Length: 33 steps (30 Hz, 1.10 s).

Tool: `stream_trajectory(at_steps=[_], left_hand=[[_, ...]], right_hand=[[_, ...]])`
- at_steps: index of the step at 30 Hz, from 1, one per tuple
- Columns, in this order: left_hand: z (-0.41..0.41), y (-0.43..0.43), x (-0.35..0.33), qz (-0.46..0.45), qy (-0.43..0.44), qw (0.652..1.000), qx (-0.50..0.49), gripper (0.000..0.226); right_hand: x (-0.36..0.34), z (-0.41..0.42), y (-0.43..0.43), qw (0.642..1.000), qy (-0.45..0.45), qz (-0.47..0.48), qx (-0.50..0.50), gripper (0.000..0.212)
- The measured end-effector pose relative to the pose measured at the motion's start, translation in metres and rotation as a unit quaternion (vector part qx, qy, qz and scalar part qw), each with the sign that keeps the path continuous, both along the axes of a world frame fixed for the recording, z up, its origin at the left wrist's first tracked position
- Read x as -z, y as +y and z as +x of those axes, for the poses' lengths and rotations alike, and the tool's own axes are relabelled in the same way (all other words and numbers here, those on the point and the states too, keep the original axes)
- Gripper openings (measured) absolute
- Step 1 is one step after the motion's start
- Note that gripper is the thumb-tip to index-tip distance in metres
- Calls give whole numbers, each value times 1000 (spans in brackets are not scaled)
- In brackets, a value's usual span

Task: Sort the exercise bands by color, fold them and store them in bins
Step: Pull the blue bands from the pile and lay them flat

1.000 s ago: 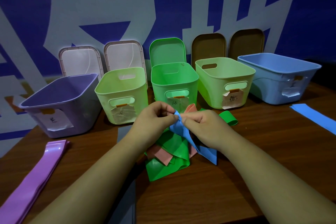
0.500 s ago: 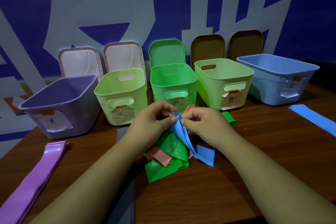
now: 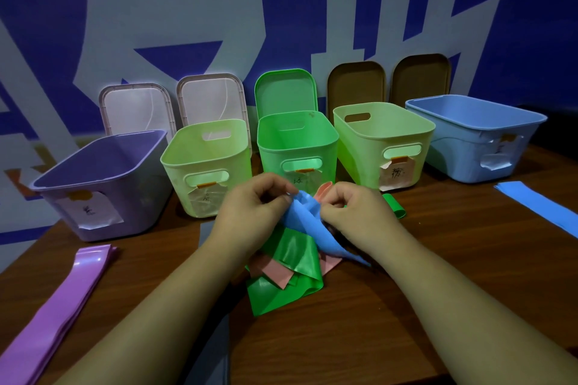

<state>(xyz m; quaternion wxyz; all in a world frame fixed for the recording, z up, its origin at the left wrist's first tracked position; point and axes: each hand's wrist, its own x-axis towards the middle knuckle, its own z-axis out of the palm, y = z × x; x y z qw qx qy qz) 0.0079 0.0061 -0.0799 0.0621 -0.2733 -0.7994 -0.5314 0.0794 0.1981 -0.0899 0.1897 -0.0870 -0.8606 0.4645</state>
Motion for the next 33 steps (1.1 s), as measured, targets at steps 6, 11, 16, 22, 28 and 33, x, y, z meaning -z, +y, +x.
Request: stream_trajectory(at_steps=[6,11,16,22,28,33], left_hand=[[-4,-13,-16,196,23,978,-74,20],[-1,-30,-26,237,141,949,-151,23],[-20,-38,-21,59,176,960,-211,18],[-20,-30,-8,-196,181,956,-126,27],[22,-27,-37,-404,157,893,121,34],[30,-26,-31,-401,238,881,81,16]], right_hand=[[-1,0,10,989,-73,-1,129,13],[2,-3,20,966,-159,88,183,26],[3,-6,19,966,-177,101,160,28],[2,-7,18,967,-177,129,132,34],[2,-1,16,973,-164,112,116,35],[3,-1,15,980,-138,93,112,33]])
